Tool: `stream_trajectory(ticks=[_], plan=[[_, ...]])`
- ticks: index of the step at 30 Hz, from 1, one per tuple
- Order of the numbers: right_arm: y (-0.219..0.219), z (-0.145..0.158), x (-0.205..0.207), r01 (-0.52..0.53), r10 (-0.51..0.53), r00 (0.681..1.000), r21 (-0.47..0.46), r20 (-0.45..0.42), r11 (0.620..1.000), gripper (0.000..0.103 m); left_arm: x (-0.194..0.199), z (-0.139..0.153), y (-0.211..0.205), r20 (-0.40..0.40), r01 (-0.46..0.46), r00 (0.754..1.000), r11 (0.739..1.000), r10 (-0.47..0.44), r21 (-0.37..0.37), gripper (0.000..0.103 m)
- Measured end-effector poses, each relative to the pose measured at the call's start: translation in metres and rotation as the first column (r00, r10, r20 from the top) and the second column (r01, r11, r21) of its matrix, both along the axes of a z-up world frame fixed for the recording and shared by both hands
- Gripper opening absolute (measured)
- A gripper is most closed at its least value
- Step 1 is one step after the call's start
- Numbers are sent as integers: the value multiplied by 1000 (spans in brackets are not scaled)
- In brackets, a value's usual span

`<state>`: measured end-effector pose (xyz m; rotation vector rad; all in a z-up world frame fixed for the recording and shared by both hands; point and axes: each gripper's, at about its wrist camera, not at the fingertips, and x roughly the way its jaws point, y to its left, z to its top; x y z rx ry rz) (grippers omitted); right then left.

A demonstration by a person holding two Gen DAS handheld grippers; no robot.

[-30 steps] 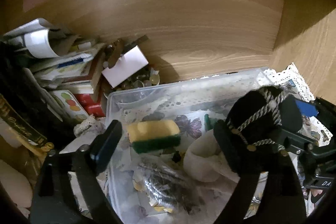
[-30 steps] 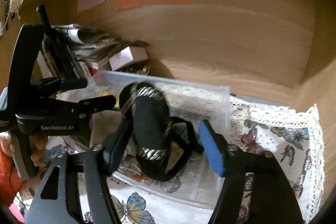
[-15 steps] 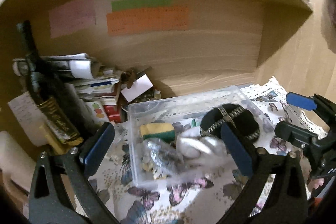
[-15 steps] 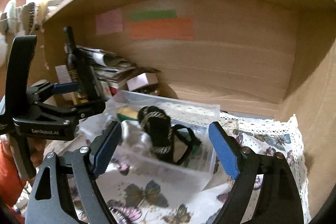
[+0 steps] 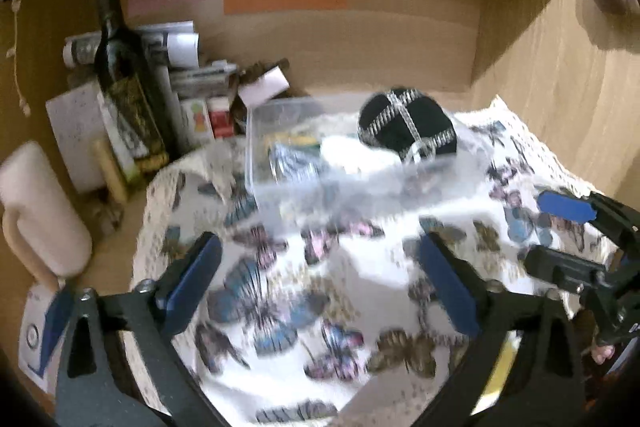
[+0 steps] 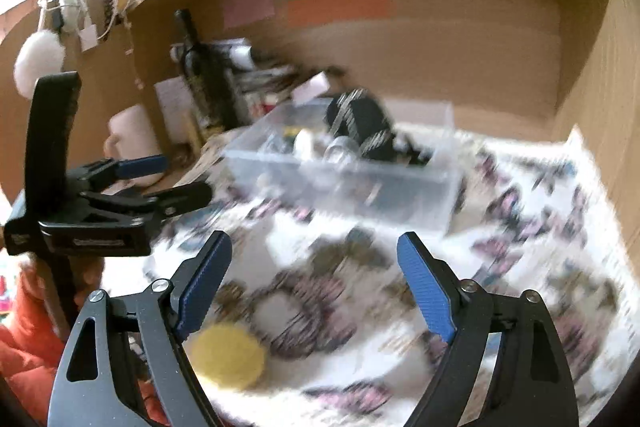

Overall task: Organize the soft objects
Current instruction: 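Grasp the coiled hair tie with the left tool while the right tool grasps the yellow felt ball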

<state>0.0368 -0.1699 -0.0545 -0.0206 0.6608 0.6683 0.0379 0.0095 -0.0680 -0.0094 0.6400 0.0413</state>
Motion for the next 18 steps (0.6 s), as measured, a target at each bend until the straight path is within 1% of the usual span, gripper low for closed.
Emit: stream_trajectory(ticks=[1,2,3,4,5,7,9,11,12,13,14,15,18], plan=[[1,-3,-5,-10,10,1000,-4,-9,1000,81,-3,-5,-2,-17,0,1000,1000,0,-2,72],[4,-5,-10,-21,21,1000,-9,-15,1000,77,-5,-10,-4,-41,11,999,1000,-12,-13,64],[7,-8,-14,-42,42,999,-10,-28,999,74,-8,-13,-5,-54,21,998,999,-22,-26,62],[10,-9,-17,-63,63,997,-12,-39,998,73,-10,-16,-6,-66,28,997,999,-31,-41,56],[13,-11,-20,-79,78,996,-16,-46,997,69,-12,-19,-7,-78,32,996,998,-36,-54,46],[19,-16,-25,-109,107,992,-28,-62,994,66,-16,-26,-9,-109,39,993,996,-48,-77,35],[23,-22,-28,-136,134,987,-29,-84,990,59,-19,-33,-8,-132,40,990,993,-54,-108,34],[28,-32,-29,-168,162,978,-40,-131,985,56,-22,-38,-9,-145,36,988,993,-53,-115,33],[30,-37,-28,-190,180,972,-51,-151,981,50,-22,-39,-9,-151,35,987,992,-53,-117,33],[33,-42,-29,-209,196,967,-65,-165,976,47,-23,-41,-10,-156,38,986,992,-57,-124,33],[33,-46,-30,-230,217,959,-54,-182,972,44,-23,-42,-11,-163,45,984,989,-67,-140,33],[33,-47,-30,-248,236,952,-37,-197,968,40,-22,-43,-13,-168,52,983,988,-77,-148,33],[29,-41,-35,-233,221,962,-57,-161,971,39,-18,-44,-24,-175,91,978,985,-116,-146,33]])
